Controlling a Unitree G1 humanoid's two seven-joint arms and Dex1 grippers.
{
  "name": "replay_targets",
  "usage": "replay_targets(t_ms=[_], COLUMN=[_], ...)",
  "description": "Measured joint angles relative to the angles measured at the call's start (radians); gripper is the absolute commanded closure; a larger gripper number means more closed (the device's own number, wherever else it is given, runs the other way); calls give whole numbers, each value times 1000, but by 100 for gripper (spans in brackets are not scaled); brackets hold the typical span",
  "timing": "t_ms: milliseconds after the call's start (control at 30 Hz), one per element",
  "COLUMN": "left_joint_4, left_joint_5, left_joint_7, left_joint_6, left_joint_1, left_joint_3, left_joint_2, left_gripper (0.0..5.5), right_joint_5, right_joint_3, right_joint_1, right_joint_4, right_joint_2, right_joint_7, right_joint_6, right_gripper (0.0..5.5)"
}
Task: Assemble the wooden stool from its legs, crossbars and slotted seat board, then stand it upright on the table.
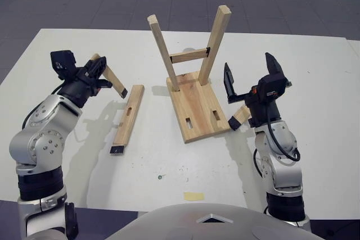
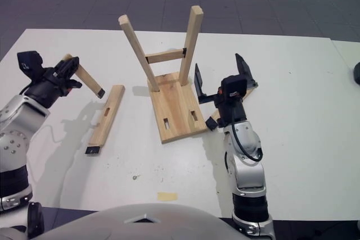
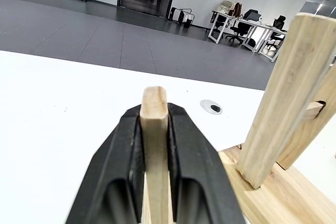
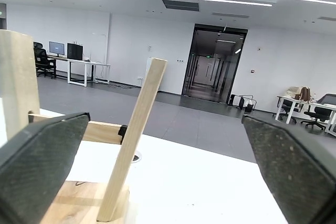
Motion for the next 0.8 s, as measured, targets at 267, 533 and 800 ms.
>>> replay_targets(t_ms=[267,533,800], left_joint_4=[-101,-120,-107], left_joint_5=[0,32,32], left_joint_7=[7,4,5], left_joint_6=[13,3,27], left_joint_1=[163,160,118], left_joint_3=[44,19,17], left_joint_2=[-70,-110,-115], left_gripper=[509,509,509], right_joint_5=[-2,-6,-24], right_joint_3=[-1,2,24], right_joint_1=[38,40,47], right_joint_4=[-33,-36,-35], right_joint_2=[4,6,15], right_joint_7=[-16,-20,-21], right_joint_6=[16,18,18], right_gripper=[10,10,10])
